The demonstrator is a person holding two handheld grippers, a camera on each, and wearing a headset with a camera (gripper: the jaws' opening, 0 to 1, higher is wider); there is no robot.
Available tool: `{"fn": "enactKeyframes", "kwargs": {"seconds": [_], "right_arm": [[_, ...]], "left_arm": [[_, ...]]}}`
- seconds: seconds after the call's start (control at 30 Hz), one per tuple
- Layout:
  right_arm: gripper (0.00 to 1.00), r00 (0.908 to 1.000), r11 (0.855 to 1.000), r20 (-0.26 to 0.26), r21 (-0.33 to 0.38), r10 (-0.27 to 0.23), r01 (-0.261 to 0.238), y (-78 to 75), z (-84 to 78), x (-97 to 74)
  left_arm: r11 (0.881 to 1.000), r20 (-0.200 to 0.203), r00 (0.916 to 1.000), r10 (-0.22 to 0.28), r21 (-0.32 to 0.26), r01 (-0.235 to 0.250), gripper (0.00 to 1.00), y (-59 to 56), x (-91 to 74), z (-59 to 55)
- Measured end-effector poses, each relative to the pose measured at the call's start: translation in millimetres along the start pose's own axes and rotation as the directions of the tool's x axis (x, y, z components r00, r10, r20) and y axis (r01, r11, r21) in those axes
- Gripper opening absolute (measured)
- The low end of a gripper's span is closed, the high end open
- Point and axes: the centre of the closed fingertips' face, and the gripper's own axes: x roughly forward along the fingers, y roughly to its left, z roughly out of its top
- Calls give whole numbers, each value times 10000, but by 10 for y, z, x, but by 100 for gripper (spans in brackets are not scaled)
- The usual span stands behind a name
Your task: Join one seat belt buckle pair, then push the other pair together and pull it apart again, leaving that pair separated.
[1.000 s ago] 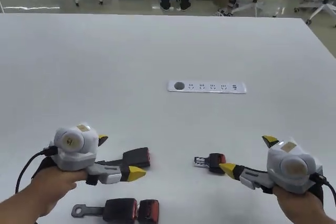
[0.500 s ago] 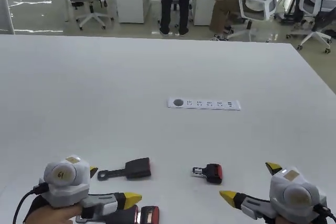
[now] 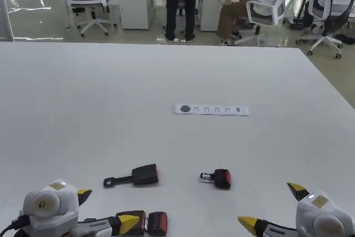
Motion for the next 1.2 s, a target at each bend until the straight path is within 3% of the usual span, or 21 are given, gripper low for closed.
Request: {"fn": "enactKeyframes", "kwargs": {"seconds": [0.23,0.4,0.63,0.73,0.9,1.2], "right_arm": [[96,9999,9998,80,176,-100,98,16,-67,-135],[97,9999,9996,62,233,-142,140,30,-103,-209],[97,9997,9994,-32,283,-223,223,28,-141,-266],[97,9997,9991,-32,337,-247,248,26,-150,-274],[97,9997,9991,-101,372,-210,214,29,-171,-249],[97,9999,9994,-102,324,-81,85,77,-147,-214]], "left_arm": [[9998,-155,9998,-82,185,85,98,-42,-51,-87],[9999,65,10000,-64,114,64,100,-51,-134,-70],[9995,1,10000,39,326,-39,100,-36,-238,-108],[9996,137,9999,-29,273,25,100,-67,-268,-94],[9998,22,10000,-17,216,17,100,-61,-266,-152],[9998,-50,10000,-78,196,79,100,-77,-238,-144]]}}
